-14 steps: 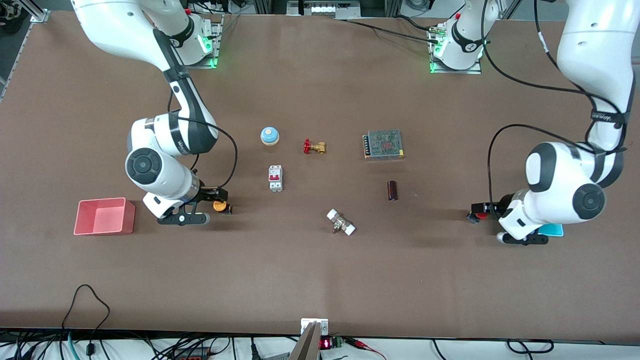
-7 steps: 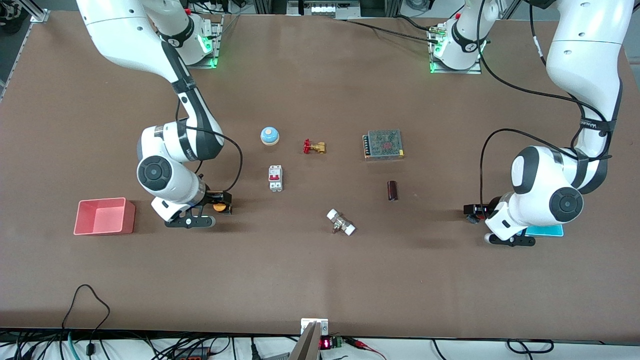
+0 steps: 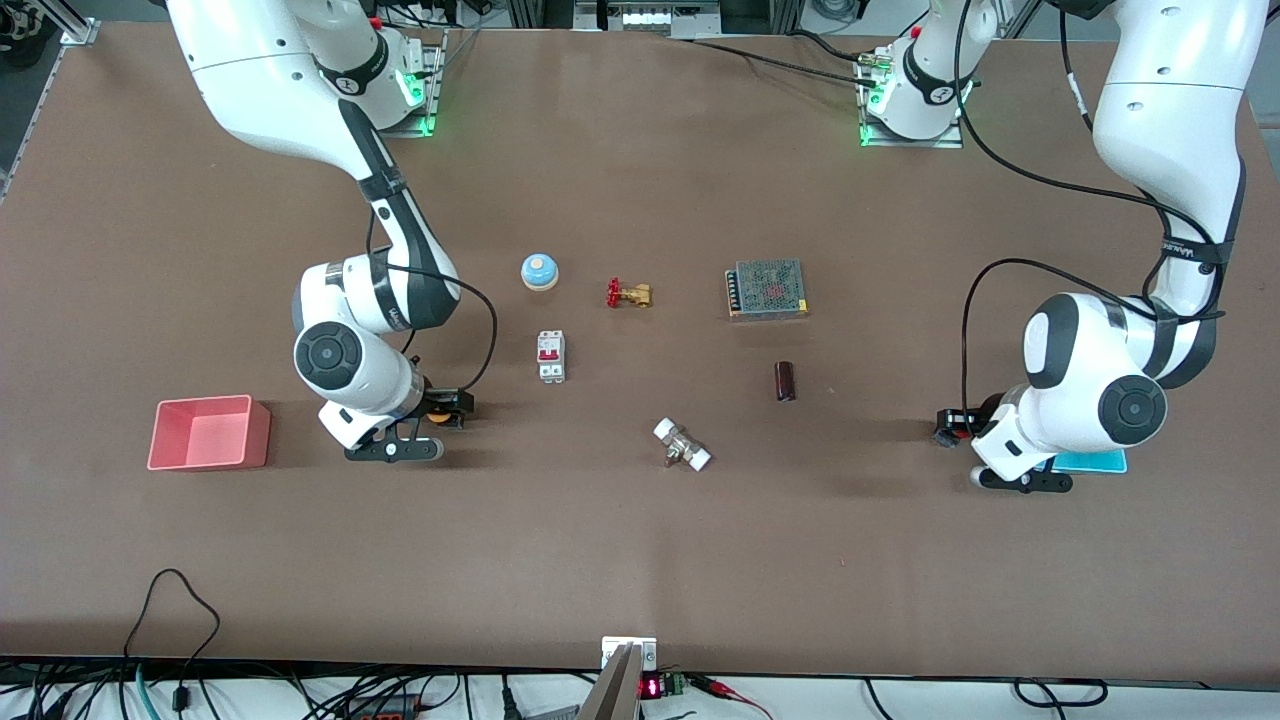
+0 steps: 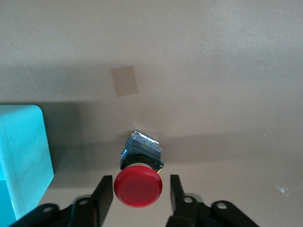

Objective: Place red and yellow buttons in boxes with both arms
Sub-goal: 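Grasp the yellow button with the right gripper while the left gripper grasps the red button, then lift the red button into the cyan box with the left gripper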

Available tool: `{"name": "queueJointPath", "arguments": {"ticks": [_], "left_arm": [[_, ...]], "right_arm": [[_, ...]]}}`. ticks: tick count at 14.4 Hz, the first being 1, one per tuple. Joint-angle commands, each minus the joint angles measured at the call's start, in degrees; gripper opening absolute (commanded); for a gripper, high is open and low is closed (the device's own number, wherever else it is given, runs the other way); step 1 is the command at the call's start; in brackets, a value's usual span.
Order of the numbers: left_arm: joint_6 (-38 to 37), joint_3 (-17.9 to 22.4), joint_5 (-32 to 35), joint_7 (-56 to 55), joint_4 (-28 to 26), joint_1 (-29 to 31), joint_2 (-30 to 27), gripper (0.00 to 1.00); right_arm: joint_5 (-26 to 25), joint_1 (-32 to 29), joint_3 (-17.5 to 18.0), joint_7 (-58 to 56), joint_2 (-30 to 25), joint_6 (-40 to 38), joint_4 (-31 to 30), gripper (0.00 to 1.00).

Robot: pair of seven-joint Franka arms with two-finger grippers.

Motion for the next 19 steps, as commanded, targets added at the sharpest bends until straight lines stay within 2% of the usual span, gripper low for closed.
{"name": "queueJointPath", "arguments": {"ticks": [1,3,5,10,12,15,19], "left_arm": [[-0.01,0.07,1.44,-0.84,0.58,-0.14,-0.05,0.34],[-0.01,0.07,1.35,-0.75,1.11,0.3,-0.84,0.23],[-0.1,0.25,1.35,-0.05,1.37,1.0,-2.94,0.18],[-1.94,0.07,0.65,4.51,4.53,4.77,-5.85,0.18],[-4.65,-0.36,0.56,7.58,6.46,6.71,-6.03,0.18],[-6.6,-0.19,0.39,12.42,7.88,8.82,-5.85,0.18],[-6.6,0.07,0.91,16.21,7.0,11.28,-3.66,0.18]], "right_arm": [[1.11,0.43,-0.28,0.65,1.6,0.19,2.14,1.0],[1.73,0.43,-0.28,0.65,2.13,0.19,2.14,1.0],[1.82,0.43,-0.28,0.65,2.57,0.19,2.14,1.0],[2.78,0.43,0.33,1.17,2.57,0.1,2.14,0.98],[2.79,0.43,0.33,1.0,2.57,0.1,2.14,0.84],[2.79,0.43,0.42,0.39,2.83,0.01,2.05,0.81],[2.87,0.43,0.42,0.47,2.92,-0.16,2.05,0.66]]}}
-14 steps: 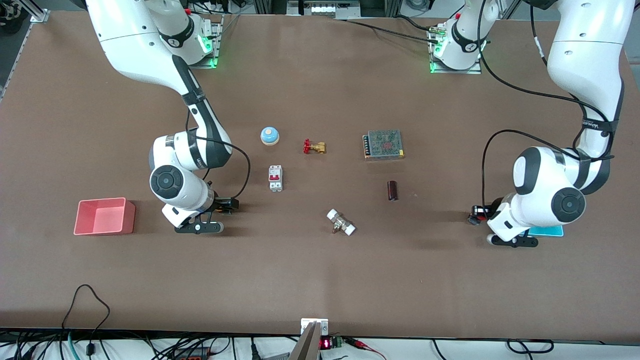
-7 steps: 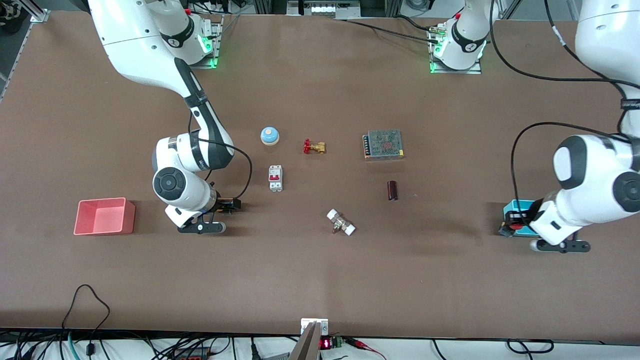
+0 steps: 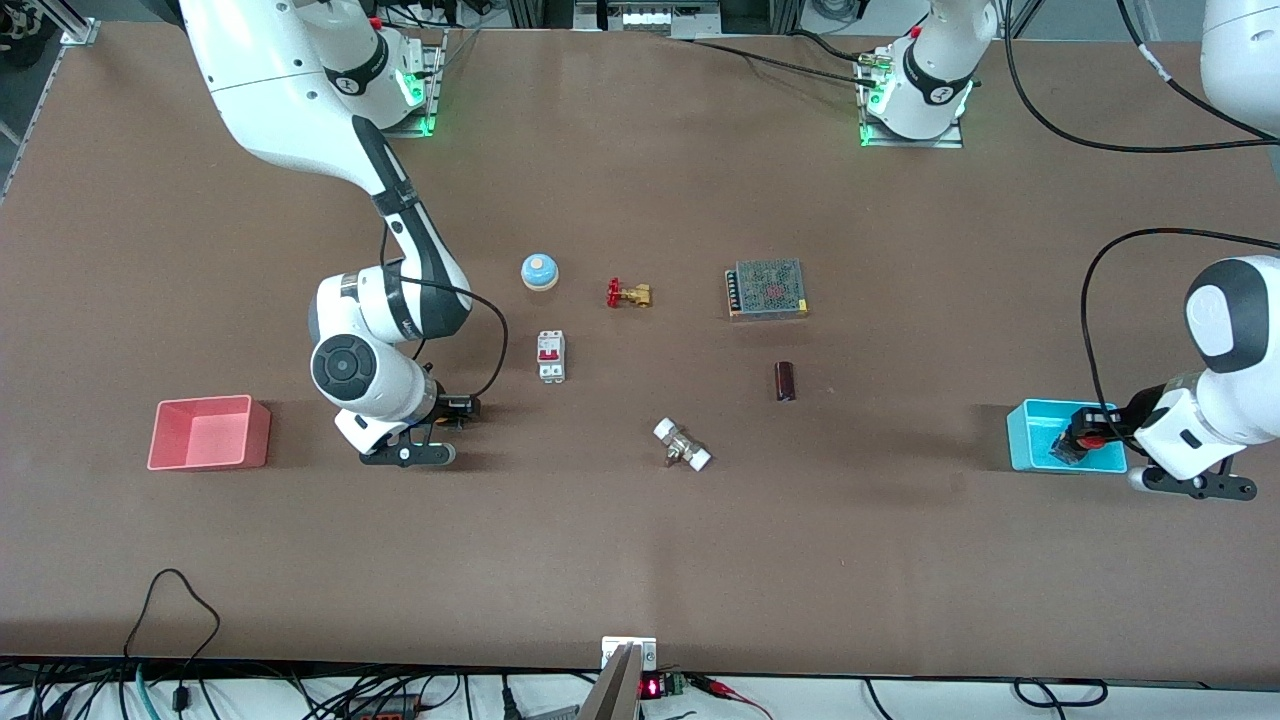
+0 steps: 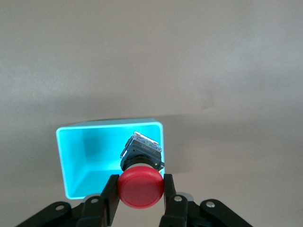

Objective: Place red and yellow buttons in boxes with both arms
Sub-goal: 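Lift the red button into the cyan box with the left gripper, then open the left gripper while the right gripper carries the yellow button over the pink box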

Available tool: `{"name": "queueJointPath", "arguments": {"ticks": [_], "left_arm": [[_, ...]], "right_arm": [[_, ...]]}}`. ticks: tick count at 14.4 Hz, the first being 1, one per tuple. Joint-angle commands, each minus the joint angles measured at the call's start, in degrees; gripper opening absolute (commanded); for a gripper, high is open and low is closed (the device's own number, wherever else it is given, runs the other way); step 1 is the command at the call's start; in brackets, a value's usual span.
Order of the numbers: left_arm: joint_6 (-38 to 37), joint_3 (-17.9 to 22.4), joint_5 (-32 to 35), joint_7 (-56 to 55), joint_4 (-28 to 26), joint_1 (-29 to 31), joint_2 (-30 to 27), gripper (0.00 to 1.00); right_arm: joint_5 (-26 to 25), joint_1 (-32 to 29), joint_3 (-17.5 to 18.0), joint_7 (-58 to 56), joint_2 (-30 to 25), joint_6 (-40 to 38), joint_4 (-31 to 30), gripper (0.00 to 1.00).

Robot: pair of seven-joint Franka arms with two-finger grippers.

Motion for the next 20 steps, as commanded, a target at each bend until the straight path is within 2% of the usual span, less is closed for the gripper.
{"name": "queueJointPath", "arguments": {"ticks": [1,6,9,11,14,18,20], "left_arm": [[-0.51,-0.28,1.03,2.24,0.29,1.43,2.29,0.18],[0.81,-0.11,1.47,2.33,0.38,2.84,6.51,0.18],[1.69,-0.1,2.96,2.32,0.38,3.11,7.92,0.23],[2.04,-0.1,2.96,2.24,0.38,3.11,8.45,0.36],[2.31,-0.1,3.05,1.8,1.17,2.58,8.02,0.69],[2.22,-1.24,3.05,1.45,4.33,2.14,6.52,0.96],[2.13,-1.34,2.88,0.49,4.69,0.13,4.25,1.0]], "right_arm": [[0.92,-0.02,0.23,-0.02,0.52,-0.23,0.78,0.59],[0.92,-0.11,0.14,-0.19,0.26,-0.23,0.78,0.35],[0.92,0.07,0.23,-0.28,-0.1,-0.41,0.87,0.32],[0.92,-0.46,0.14,-0.46,-1.75,-1.54,1.57,0.32],[-0.3,-1.07,-1.78,-0.81,-6.85,-6.46,2.8,0.32],[-0.57,-1.78,-10.03,-5.54,-8.45,-15.59,7.01,0.32],[-0.57,-2.13,-14.69,-9.23,-8.36,-17.19,7.11,0.32]]}}
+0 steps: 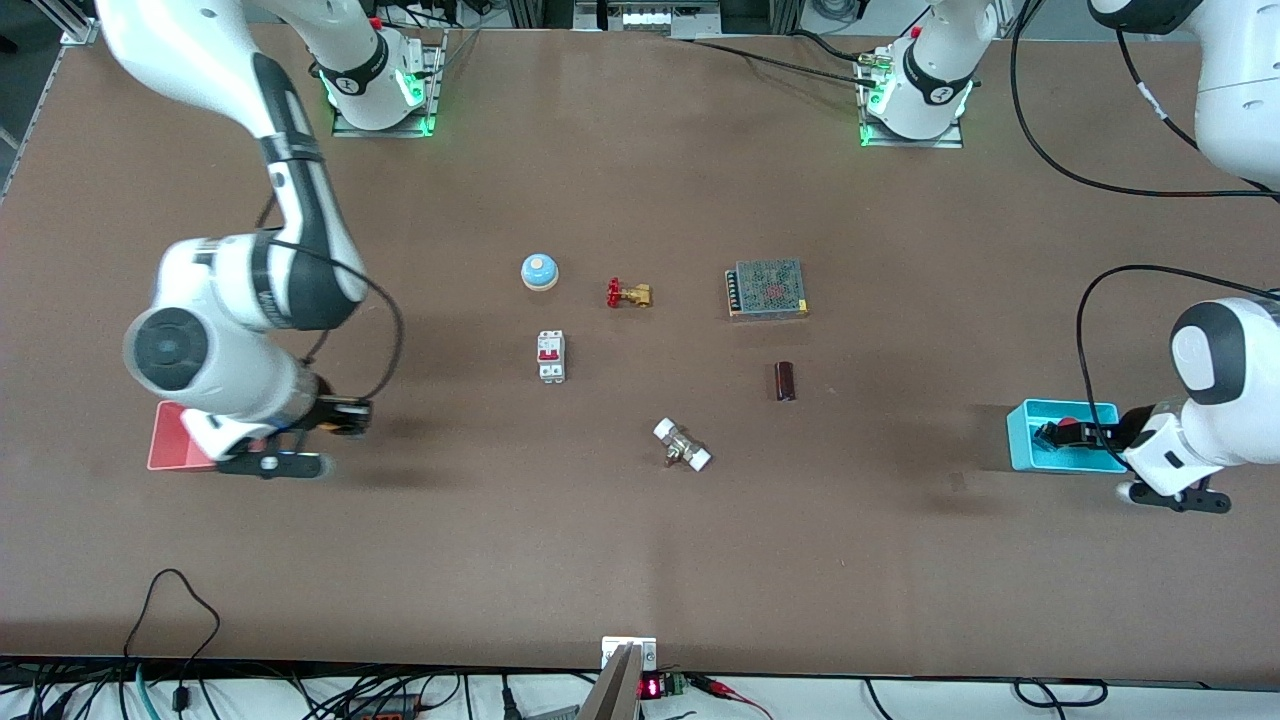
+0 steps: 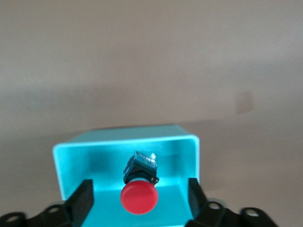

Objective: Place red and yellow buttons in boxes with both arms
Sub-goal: 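Open the left gripper while the right gripper carries the yellow button over the pink box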

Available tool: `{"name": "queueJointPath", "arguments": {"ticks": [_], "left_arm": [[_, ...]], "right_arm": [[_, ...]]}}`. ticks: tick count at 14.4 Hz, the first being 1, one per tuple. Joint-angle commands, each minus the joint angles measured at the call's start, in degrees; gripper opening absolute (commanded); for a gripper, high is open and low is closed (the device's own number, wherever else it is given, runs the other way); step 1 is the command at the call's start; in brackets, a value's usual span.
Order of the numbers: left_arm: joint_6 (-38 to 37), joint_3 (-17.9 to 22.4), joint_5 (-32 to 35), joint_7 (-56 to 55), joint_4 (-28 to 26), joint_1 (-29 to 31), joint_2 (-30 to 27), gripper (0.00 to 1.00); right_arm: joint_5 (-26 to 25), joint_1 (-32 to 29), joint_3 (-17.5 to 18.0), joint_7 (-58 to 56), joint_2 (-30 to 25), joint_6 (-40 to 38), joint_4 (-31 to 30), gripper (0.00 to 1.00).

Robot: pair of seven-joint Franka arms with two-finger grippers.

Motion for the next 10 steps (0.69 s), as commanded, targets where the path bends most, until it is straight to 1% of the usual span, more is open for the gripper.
{"name": "queueJointPath", "arguments": {"ticks": [1,3,5,8,10], "left_arm": [[-1.29,-0.25,1.15,-2.64,0.29,-2.27,-3.92,1.0],[-2.08,-0.25,1.07,-6.51,-0.5,-4.37,-6.99,1.0],[-5.59,-0.43,0.89,-10.11,-0.5,-5.96,-9.63,1.0],[-9.46,-3.06,0.8,-14.42,-0.94,-6.23,-13.85,1.0],[-13.14,-4.73,0.71,-16.8,-1.03,-6.14,-17.27,1.0]], "right_arm": [[-0.36,-1.09,-5.11,-5.19,1.01,-2.03,0.84,0.32],[-0.01,-6.6,-5.75,-10.19,1.54,-3.17,0.84,0.32],[0.25,-10.4,-5.75,-15.55,2.85,-2.74,0.84,0.32],[0.16,-12.08,-5.75,-18.12,4.61,-1.69,0.84,0.32],[0.78,-13.31,-5.57,-19.87,6.01,0.5,0.84,0.32]]}}
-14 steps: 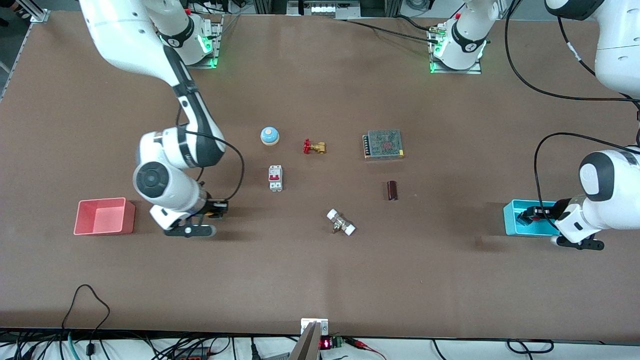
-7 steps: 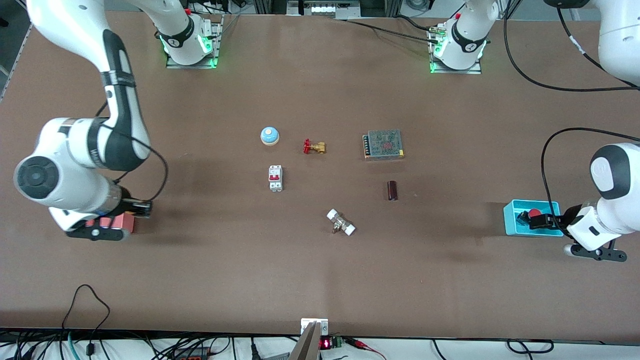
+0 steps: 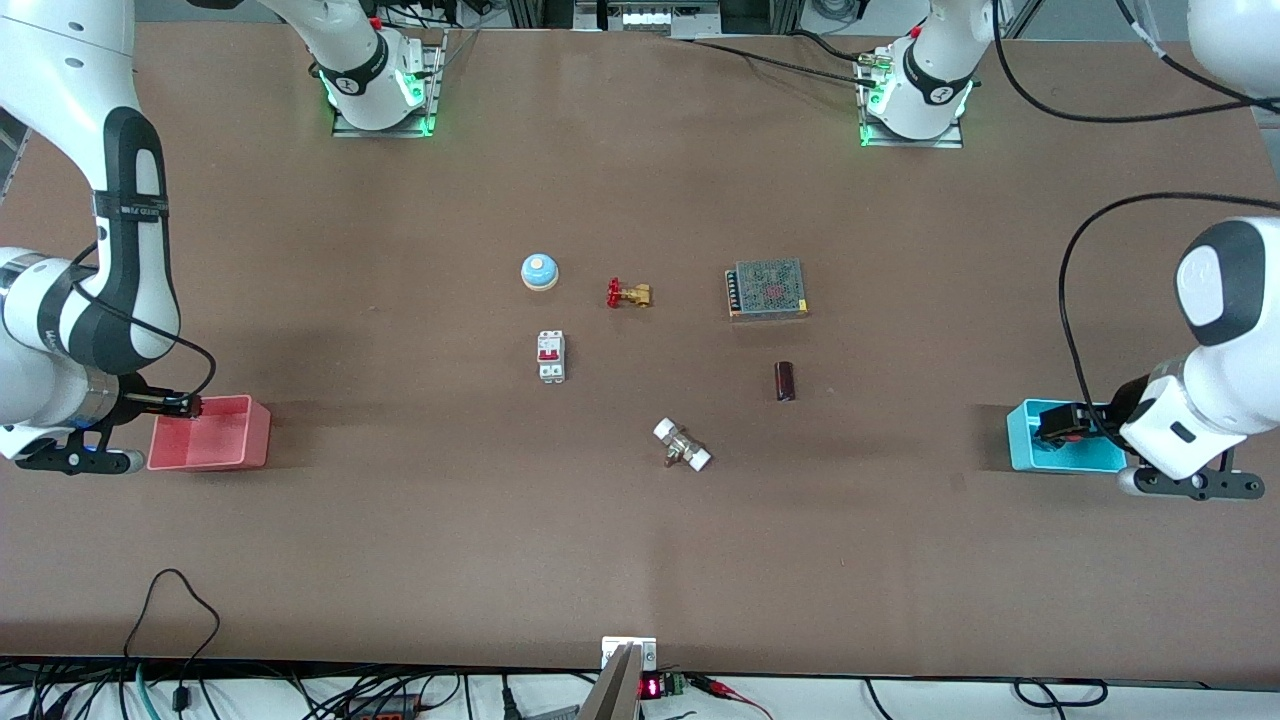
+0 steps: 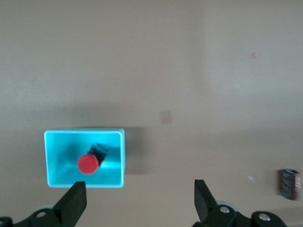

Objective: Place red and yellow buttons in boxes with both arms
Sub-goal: 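Open the left gripper while the right gripper carries the yellow button over the pink box, then lower the yellow button into the pink box and open the right gripper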

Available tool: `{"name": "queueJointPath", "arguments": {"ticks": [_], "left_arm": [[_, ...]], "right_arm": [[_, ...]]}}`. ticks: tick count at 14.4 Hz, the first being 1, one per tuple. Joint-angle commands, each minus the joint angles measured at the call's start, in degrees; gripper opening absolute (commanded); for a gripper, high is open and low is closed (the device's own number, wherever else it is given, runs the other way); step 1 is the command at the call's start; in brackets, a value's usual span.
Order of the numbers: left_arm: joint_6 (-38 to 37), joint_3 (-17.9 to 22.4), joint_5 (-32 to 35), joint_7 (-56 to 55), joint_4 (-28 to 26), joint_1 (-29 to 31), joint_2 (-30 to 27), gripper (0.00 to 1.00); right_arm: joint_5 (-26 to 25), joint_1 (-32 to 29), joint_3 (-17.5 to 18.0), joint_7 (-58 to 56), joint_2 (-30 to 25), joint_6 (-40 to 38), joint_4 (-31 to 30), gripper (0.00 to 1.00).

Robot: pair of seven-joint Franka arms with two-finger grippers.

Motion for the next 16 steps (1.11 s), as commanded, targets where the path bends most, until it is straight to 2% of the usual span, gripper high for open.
{"name": "queueJointPath", "arguments": {"ticks": [1,4,8,16], "left_arm": [[-4.63,-1.95,0.54,-2.63,-1.96,0.65,-6.24,1.0],[-6.05,-1.95,-1.64,-2.11,-7.03,1.18,-14.4,1.0],[-6.23,-1.95,-6.48,2.89,-14.69,4.6,-23.74,1.0],[-8.08,-2.83,-6.67,2.73,-15.67,5.92,-27.97,1.0]], "right_arm": [[0.81,-1.28,0.69,-2.92,2.4,3.4,0.92,0.32],[2.56,-1.55,0.87,-3.72,4.42,7.28,0.92,0.32],[5.02,-1.55,0.87,-3.81,5.22,7.46,0.83,0.32],[7.93,-1.82,0.96,-6.8,7.94,9.92,0.65,0.32]]}}
